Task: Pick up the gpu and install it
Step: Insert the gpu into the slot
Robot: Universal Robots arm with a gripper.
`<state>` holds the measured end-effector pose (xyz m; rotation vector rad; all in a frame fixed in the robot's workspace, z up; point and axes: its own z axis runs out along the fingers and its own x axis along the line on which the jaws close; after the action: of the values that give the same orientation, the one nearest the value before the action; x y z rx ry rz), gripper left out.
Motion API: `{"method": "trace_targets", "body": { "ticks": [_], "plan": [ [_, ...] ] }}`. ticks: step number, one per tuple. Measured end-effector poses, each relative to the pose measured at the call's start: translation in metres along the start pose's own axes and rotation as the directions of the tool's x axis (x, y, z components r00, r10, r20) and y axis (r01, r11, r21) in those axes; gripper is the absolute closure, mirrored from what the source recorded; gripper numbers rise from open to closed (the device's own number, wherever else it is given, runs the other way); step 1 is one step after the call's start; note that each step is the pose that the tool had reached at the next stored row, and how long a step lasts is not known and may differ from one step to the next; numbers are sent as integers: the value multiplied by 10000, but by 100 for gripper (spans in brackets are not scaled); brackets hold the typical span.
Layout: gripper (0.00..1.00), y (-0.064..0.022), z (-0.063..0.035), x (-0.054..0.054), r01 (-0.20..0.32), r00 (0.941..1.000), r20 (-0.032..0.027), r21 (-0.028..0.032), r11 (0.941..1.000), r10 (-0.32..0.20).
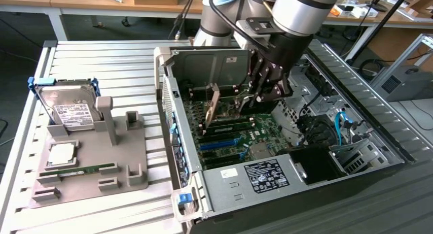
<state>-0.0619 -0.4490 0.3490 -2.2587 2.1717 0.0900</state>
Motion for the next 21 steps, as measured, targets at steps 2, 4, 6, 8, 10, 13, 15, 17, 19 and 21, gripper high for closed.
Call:
{"method": "trace_targets", "body": {
  "ticks": [2, 4, 6, 8, 10, 13, 15, 17, 19, 21],
  "plan": [
    [73, 2, 6, 11, 0, 10000, 1, 0, 10000, 0],
    [73, 4, 12, 23, 0, 10000, 1, 0, 10000, 0],
    [73, 5, 19, 34, 0, 10000, 3, 1, 10000, 0],
    [73, 6, 23, 42, 0, 10000, 1, 0, 10000, 0],
    [73, 7, 29, 54, 0, 10000, 1, 0, 10000, 0],
    [73, 7, 34, 67, 0, 10000, 0, 0, 10000, 0],
    [73, 8, 38, 75, 0, 10000, 2, 0, 10000, 0],
    [73, 9, 41, 83, 0, 10000, 1, 0, 10000, 0],
    [73, 9, 44, 92, 0, 10000, 2, 1, 10000, 0],
    [73, 9, 48, 101, 0, 10000, 2, 0, 10000, 0]
  ]
}}
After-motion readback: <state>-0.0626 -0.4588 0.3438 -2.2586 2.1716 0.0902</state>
